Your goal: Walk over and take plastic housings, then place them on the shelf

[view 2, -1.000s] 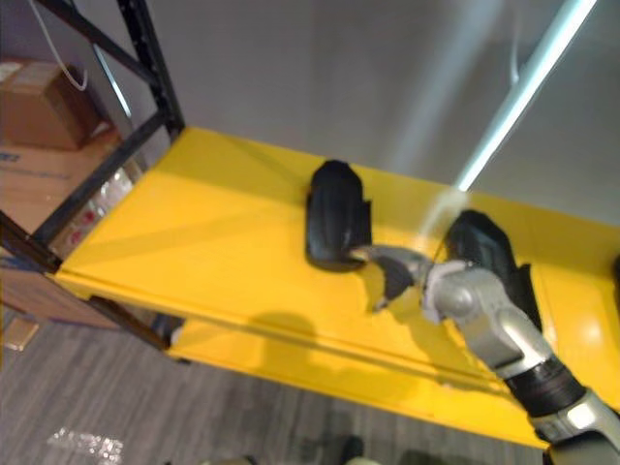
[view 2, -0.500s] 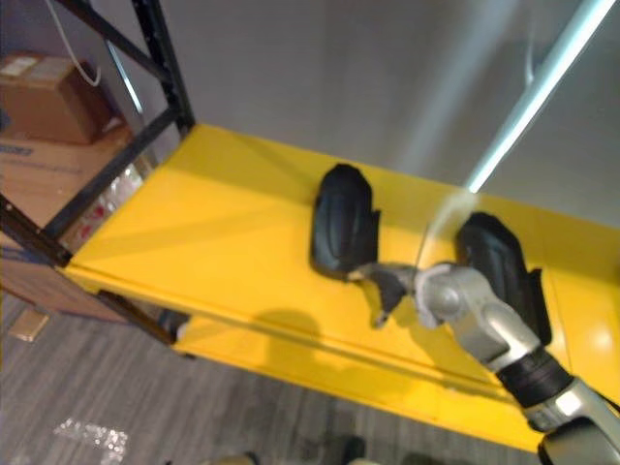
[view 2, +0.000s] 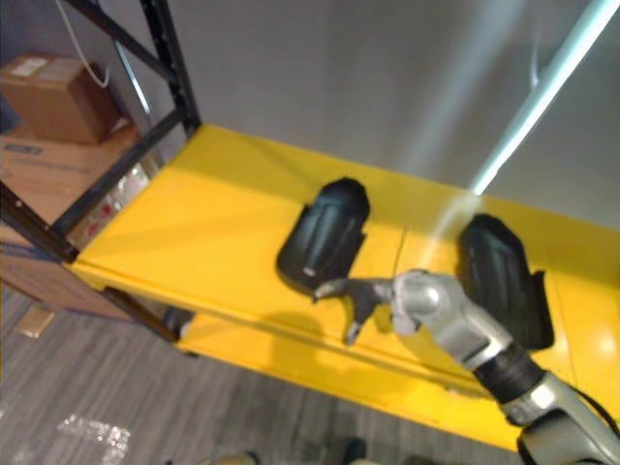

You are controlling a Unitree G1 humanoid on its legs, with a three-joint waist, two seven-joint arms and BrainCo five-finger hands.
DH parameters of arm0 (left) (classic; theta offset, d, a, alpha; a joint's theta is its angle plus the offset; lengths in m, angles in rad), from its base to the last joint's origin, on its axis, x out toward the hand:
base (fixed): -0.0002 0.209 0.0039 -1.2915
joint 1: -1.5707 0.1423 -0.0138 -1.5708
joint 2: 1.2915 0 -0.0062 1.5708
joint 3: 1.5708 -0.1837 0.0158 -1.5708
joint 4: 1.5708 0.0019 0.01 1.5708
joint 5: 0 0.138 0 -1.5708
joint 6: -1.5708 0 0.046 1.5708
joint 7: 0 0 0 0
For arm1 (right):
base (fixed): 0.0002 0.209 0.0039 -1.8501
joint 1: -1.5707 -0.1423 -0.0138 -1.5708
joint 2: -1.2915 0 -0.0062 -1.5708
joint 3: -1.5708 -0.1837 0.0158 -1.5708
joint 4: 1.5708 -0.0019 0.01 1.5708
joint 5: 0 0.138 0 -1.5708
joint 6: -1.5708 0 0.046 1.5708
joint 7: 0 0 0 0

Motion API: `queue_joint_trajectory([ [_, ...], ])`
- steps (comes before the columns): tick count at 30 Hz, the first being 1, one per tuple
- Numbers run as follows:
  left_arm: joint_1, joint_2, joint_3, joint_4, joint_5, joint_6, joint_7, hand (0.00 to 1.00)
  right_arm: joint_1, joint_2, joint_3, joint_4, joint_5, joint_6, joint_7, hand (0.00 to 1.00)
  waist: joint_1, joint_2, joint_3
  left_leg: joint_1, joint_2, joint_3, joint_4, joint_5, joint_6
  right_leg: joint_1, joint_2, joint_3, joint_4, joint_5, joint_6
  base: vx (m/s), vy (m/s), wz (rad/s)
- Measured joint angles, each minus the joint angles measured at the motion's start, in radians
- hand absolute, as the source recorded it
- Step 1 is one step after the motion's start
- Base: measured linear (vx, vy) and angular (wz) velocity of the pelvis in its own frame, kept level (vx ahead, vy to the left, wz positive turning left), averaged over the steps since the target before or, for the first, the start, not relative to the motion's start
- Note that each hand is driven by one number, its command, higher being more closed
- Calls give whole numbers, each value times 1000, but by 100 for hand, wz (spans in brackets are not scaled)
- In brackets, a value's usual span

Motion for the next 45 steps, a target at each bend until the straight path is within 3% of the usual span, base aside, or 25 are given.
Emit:
queue_joint_trajectory([
  [8, -2, -2, 1, 0, 0, -2, 2, 0, 0, 39, 1, -2, -17, 16, -17, 0, 11, -1, 0, -11, 0, -16, 5, 0, 0, 0, -1, -6, 0, 0, 0, -4, 4, 4],
  [14, -1, -1, 1, 0, -1, -5, 5, 0, 0, 70, -2, 6, -212, 18, -73, 0, 14, -6, 3, -13, -1, -16, 9, 0, 0, 0, -2, -6, 0, 0, 0, 0, 0, 0],
  [21, -1, 4, 0, -7, -3, -6, 5, 0, 0, 70, -72, 75, -319, 21, -90, 0, 14, -18, 10, -13, -4, -16, 10, 0, 0, 0, -4, -6, 0, 0, 0, 0, 0, 0],
  [30, 2, 16, -3, -28, -6, 1, 4, 0, -1, 6, -115, 106, -315, 12, -87, 0, 14, -32, 22, -11, -7, -16, 4, 0, 0, 0, -7, -7, 0, 0, 0, 0, 0, 0],
  [37, 1, 21, -6, -27, -10, 2, 3, 0, -4, -59, -114, 102, -249, -42, -73, 0, 14, -32, 27, -11, -6, -14, 1, 0, 0, -3, -7, -5, 0, 0, 0, 0, 0, 0],
  [45, 1, 20, -8, -26, -10, 1, 3, 0, 1, -108, -79, -16, -197, -69, 27, 0, 13, -23, 33, -11, -1, -11, 2, 0, 0, -4, -2, -1, 0, 0, 0, 0, 0, 0],
])
